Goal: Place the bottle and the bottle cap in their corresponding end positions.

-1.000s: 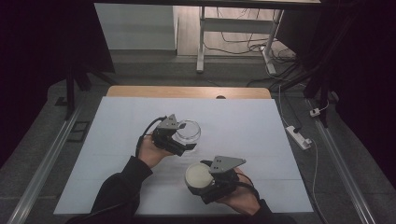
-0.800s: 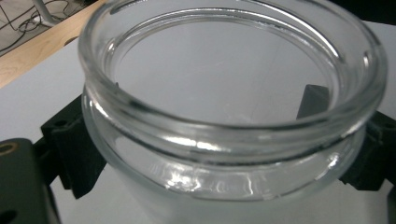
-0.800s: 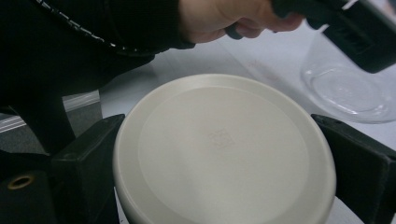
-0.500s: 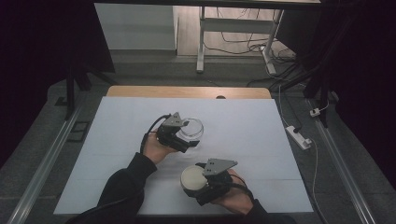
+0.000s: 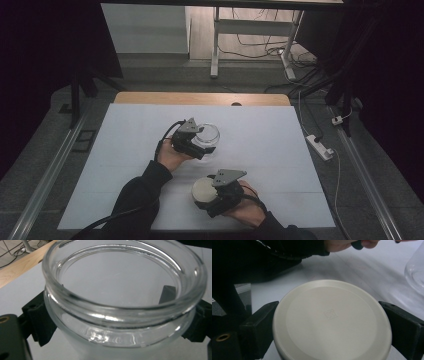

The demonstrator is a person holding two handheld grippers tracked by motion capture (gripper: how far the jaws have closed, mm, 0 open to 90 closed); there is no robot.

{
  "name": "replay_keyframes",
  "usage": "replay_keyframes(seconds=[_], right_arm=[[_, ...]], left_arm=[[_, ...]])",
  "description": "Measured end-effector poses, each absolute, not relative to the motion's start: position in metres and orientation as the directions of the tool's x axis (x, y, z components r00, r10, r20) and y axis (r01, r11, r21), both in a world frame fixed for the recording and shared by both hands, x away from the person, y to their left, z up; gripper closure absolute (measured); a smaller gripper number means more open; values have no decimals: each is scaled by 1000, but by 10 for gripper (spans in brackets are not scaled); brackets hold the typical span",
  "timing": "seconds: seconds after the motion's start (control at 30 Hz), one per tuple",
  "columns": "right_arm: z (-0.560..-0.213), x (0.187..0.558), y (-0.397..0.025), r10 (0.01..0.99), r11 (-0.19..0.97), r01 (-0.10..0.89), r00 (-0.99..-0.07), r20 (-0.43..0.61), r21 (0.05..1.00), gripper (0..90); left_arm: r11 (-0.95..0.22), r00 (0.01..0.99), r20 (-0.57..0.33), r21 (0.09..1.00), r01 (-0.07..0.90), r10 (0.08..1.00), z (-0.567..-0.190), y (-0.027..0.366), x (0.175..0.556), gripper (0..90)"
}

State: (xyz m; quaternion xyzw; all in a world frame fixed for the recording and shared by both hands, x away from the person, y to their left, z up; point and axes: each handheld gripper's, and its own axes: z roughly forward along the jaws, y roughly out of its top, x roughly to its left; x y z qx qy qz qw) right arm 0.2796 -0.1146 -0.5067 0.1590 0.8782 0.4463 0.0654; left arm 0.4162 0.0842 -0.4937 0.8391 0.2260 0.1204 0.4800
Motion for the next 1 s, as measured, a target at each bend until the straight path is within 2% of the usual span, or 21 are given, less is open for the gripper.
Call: replay_keyframes(seconds=[1.0], right_arm=[[-537,300,-107,387,660,277,-922,0,698,70]], left_arm=[[-464,850,23,845,265,526,-516,77,428,73]])
